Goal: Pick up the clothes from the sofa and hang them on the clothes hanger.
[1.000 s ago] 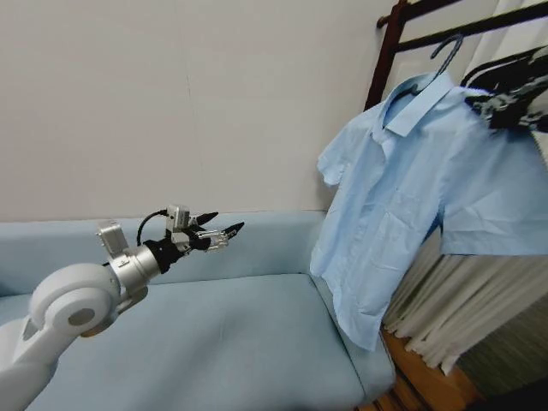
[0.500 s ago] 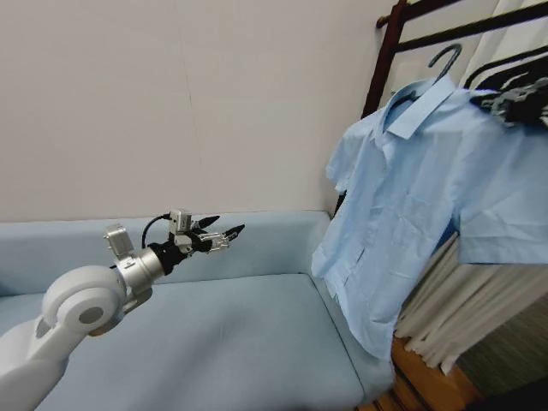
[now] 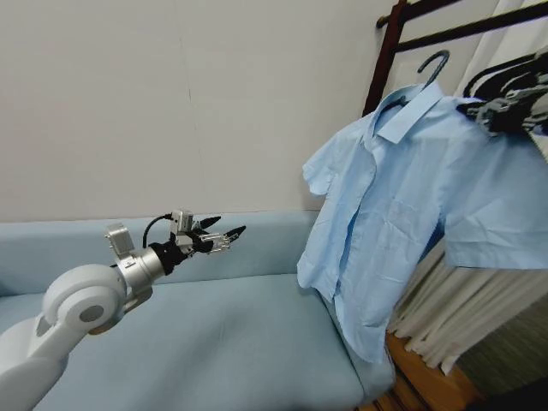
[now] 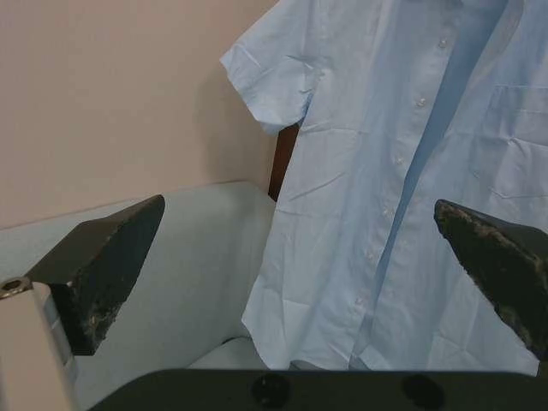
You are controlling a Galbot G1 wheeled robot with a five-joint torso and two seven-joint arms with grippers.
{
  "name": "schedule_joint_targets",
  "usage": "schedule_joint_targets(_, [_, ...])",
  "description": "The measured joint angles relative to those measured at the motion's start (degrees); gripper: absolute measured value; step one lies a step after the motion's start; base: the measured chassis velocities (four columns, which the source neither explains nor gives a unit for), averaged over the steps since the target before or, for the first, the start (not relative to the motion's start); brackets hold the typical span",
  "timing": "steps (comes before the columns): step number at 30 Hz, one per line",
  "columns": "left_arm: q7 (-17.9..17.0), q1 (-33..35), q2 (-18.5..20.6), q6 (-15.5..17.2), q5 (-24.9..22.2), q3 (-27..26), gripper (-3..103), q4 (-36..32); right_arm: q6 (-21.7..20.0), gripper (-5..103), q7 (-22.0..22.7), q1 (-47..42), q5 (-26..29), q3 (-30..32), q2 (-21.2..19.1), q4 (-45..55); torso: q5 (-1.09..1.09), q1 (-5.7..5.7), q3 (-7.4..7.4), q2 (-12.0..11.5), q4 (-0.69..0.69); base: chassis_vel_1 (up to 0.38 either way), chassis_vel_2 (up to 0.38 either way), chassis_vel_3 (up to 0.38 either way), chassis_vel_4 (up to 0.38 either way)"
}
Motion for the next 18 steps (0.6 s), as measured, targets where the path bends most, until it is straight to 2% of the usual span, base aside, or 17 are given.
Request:
schedule_joint_targets(4, [0.00,0.03,0.14,0.00,-0.04,0.01,100,-0.19,0.45,9,-0.82,-0.61,-2.61,-0.87,0.61,-0.92,0.00,0.00,0.00,0.00,0.00,0.000,0.000,0.000,0.000])
schedule_joint_targets(5, [0.00,0.04,0.35,0.00,-0.05,0.16,100,-0.32,1.20,9,-1.94,-1.43,-6.44,-1.72,1.44,-1.96,0.00,0.00,0.00,0.00,0.00,0.000,0.000,0.000,0.000])
schedule_joint_targets(7, [-0.01,0.04,0.45,0.00,-0.06,0.22,100,-0.36,1.43,9,-2.42,-1.73,-8.11,-2.08,1.86,-2.41,0.00,0.00,0.00,0.00,0.00,0.000,0.000,0.000,0.000])
schedule_joint_targets(12, [-0.17,0.07,1.92,0.00,-0.34,0.39,100,-0.59,0.90,9,-4.36,-2.86,-18.63,-4.55,6.86,-5.01,0.04,0.01,0.01,-0.01,0.01,0.000,0.000,0.000,0.000])
schedule_joint_targets(18, [-0.40,-0.11,2.79,0.00,-0.67,0.71,100,-0.41,-1.12,9,-5.65,-2.75,-21.70,-4.74,8.29,-6.21,0.01,0.01,0.01,0.00,0.00,0.000,0.000,0.000,0.000])
